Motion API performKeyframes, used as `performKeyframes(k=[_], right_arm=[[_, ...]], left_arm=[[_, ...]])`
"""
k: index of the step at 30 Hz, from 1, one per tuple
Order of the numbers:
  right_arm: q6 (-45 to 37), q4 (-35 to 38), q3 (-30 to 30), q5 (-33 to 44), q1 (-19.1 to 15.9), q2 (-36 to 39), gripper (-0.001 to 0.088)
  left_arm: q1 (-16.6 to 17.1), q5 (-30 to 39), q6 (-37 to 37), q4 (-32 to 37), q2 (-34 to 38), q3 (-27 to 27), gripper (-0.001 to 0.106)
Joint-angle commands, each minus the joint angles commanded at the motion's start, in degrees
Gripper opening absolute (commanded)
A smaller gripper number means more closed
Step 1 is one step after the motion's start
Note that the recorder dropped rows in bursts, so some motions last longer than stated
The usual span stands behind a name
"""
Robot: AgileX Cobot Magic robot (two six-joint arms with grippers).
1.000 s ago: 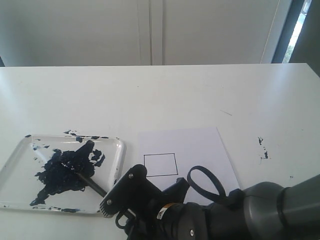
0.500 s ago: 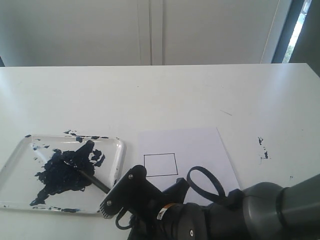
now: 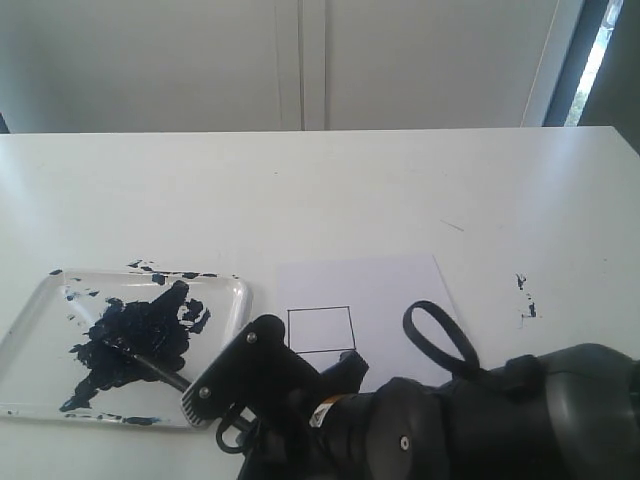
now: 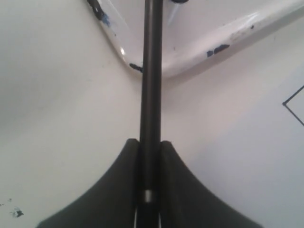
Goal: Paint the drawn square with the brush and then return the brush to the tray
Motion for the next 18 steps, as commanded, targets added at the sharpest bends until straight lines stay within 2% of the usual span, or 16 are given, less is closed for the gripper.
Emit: performKeyframes(k=[18], right_arm=[[-0.2, 0.0, 0.0, 1.3, 0.0, -1.4, 0.0]], left_arm=[[0.0, 0.2, 0.0, 0.0, 0.0, 0.0, 0.0]])
